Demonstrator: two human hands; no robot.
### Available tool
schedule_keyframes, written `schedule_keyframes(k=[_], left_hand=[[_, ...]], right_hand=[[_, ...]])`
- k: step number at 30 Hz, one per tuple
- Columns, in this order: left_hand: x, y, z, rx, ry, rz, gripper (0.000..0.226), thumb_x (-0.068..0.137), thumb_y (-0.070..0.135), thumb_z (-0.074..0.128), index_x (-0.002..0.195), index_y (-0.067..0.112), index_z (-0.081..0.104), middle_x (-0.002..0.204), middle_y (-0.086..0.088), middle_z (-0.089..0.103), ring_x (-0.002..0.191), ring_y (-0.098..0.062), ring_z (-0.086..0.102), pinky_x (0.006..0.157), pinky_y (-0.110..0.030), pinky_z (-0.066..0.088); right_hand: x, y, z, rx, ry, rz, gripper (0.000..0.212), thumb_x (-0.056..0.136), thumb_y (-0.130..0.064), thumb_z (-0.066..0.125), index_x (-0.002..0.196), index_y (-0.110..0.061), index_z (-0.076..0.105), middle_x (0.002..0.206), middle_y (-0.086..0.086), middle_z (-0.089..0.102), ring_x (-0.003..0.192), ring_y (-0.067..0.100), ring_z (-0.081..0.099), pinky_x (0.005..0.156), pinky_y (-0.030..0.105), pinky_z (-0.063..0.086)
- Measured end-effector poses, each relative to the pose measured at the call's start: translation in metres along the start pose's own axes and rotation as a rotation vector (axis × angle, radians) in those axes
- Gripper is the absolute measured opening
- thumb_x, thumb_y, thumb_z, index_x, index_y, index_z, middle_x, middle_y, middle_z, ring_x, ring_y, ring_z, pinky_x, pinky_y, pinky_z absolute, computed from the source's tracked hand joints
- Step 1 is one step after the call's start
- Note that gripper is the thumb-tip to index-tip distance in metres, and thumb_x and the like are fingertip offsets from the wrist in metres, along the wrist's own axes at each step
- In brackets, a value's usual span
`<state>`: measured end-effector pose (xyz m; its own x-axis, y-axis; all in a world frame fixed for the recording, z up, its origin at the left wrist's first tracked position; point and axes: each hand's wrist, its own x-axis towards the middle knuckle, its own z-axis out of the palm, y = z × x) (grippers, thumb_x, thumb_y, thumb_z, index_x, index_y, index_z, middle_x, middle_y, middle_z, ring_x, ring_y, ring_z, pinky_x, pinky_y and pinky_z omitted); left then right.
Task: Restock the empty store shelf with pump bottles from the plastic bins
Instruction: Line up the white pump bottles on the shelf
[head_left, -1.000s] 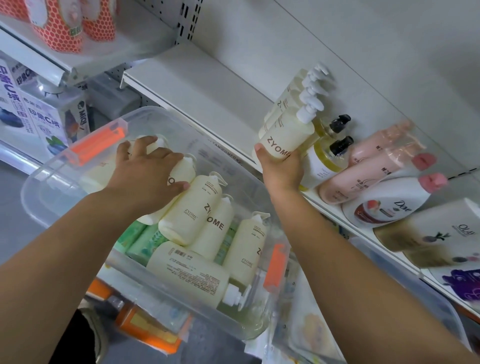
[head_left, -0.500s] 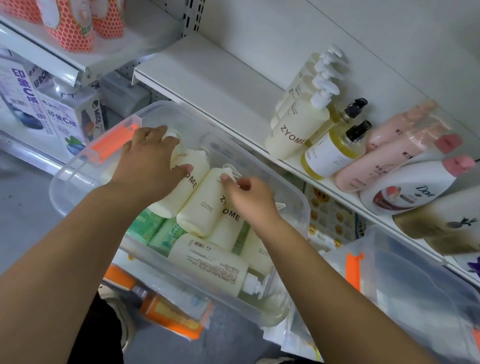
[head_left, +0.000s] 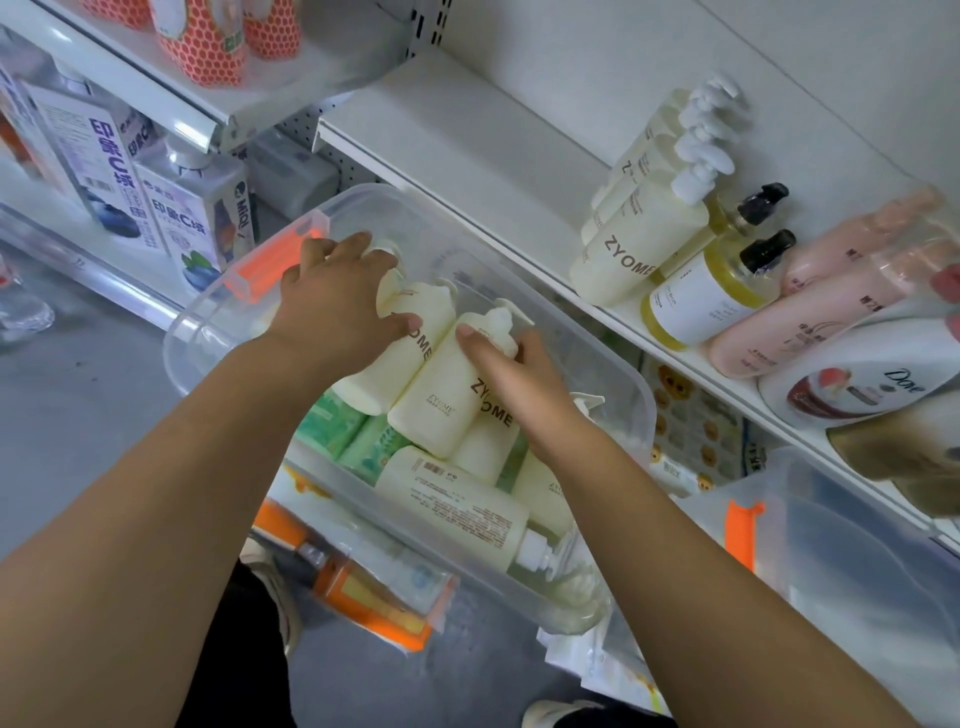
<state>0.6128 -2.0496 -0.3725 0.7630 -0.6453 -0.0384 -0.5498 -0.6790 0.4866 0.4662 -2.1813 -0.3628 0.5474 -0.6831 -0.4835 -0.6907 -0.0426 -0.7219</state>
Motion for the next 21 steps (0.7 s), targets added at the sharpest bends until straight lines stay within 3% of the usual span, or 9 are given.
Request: schedule_keyframes(k=[3,8,10,12,14,16,19,21], left_hand=[[0.001,-0.002,0.0,-0.02,0.001,0.0,0.072,0.082,0.052,0.069,0.144,0.027,0.043,0.159,0.0,0.027,0.141,-0.032,0.019,0.11,-0.05,0.026],[0.0,-0.005,0.0,-0.074,-0.001,-0.001,0.066,0.083,0.048,0.071,0.141,0.025,0.048,0.156,0.0,0.033,0.14,-0.031,0.023,0.109,-0.049,0.027],[0.0,-0.003,0.0,-0.168,0.101,0.028,0.052,0.086,0.042,0.07,0.132,0.018,0.059,0.146,-0.002,0.048,0.134,-0.031,0.035,0.107,-0.045,0.033],[-0.004,0.003,-0.005,-0.337,0.317,0.09,0.035,0.09,0.035,0.067,0.118,0.013,0.068,0.125,-0.002,0.066,0.12,-0.023,0.054,0.1,-0.03,0.04],[-0.015,0.013,-0.016,-0.525,0.38,0.103,0.029,0.092,0.036,0.066,0.114,0.018,0.07,0.113,0.008,0.07,0.104,0.0,0.059,0.09,-0.01,0.039],[-0.024,0.021,-0.022,-0.719,0.169,0.082,0.035,0.089,0.046,0.068,0.116,0.024,0.068,0.11,0.016,0.068,0.095,0.013,0.058,0.088,-0.003,0.039],[-0.032,0.028,-0.022,-0.963,-0.224,0.102,0.058,0.075,0.061,0.075,0.121,0.027,0.064,0.109,0.011,0.071,0.1,0.002,0.066,0.094,-0.027,0.052],[-0.031,0.035,-0.02,-0.995,-0.31,0.155,0.061,0.069,0.064,0.077,0.119,0.032,0.064,0.109,0.011,0.071,0.101,-0.004,0.067,0.091,-0.032,0.053]], right_hand=[[-0.015,-0.003,-0.007,0.082,-0.004,-0.056,0.05,0.083,-0.057,0.073,0.11,-0.023,0.049,0.111,-0.003,0.065,0.095,0.009,0.066,0.071,0.027,0.048],[-0.026,-0.001,-0.009,0.221,-0.029,-0.06,0.059,0.078,-0.043,0.084,0.12,-0.023,0.049,0.111,-0.005,0.073,0.096,0.007,0.072,0.078,0.029,0.053],[-0.028,-0.007,-0.012,0.238,-0.044,-0.032,0.06,0.074,-0.042,0.088,0.121,-0.018,0.06,0.108,-0.001,0.077,0.093,0.013,0.075,0.079,0.033,0.057],[-0.032,-0.015,-0.016,0.188,-0.071,-0.061,0.045,0.075,-0.041,0.087,0.11,-0.017,0.073,0.099,0.0,0.079,0.089,0.014,0.077,0.076,0.03,0.058],[-0.037,-0.022,-0.021,0.157,-0.04,-0.098,0.035,0.076,-0.04,0.087,0.103,-0.02,0.077,0.094,-0.005,0.08,0.085,0.009,0.076,0.07,0.022,0.055],[-0.04,-0.031,-0.027,0.187,-0.002,-0.139,0.032,0.076,-0.038,0.087,0.101,-0.02,0.077,0.092,-0.005,0.08,0.085,0.008,0.076,0.072,0.023,0.057],[-0.043,-0.054,-0.039,0.311,0.06,-0.164,0.033,0.075,-0.038,0.087,0.096,-0.016,0.076,0.088,0.0,0.08,0.082,0.013,0.077,0.074,0.031,0.06],[-0.043,-0.07,-0.046,0.363,0.066,-0.164,0.034,0.076,-0.04,0.087,0.094,-0.013,0.075,0.082,0.0,0.079,0.077,0.013,0.077,0.066,0.028,0.06]])
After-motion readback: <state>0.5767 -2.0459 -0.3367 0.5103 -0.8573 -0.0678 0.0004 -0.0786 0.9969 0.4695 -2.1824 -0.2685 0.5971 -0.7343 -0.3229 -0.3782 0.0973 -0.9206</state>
